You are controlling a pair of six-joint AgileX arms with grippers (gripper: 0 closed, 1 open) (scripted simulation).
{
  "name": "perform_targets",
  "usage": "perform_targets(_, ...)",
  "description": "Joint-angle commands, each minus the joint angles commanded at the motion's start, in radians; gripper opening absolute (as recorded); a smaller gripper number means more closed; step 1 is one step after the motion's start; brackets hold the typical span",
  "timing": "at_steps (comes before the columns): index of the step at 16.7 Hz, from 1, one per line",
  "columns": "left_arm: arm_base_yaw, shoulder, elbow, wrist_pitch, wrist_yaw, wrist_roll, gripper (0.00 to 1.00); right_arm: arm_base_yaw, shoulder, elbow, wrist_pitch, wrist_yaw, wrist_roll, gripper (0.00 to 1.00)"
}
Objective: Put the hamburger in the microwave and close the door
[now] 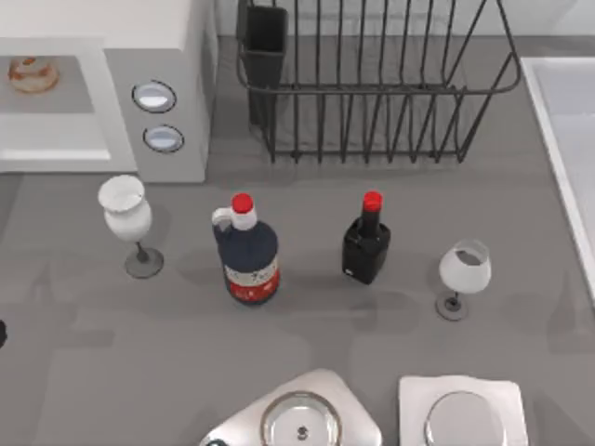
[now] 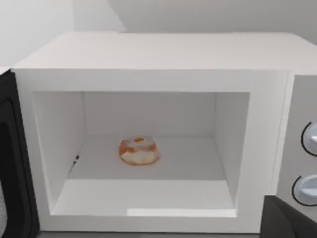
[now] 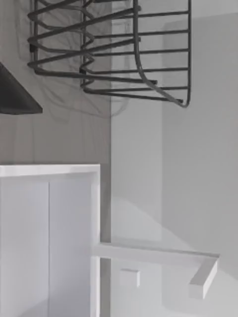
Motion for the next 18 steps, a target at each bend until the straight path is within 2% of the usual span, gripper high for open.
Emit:
perform_targets(6,-0.248,0.138,0.046,0.088,-0.251,0.0,0.0,0.0,0.0,0.0,0.0,0.0,0.0,1.0)
perform_targets(8,-0.304,0.165,0.05,0.114,-0.308,0.001,0.0,0.0,0.0,0.0,0.0,0.0,0.0,1.0)
perform_targets(18,-0.332,0.236,0.089,0.143,-0.335,0.001,0.0,0.0,0.0,0.0,0.0,0.0,0.0,1.0)
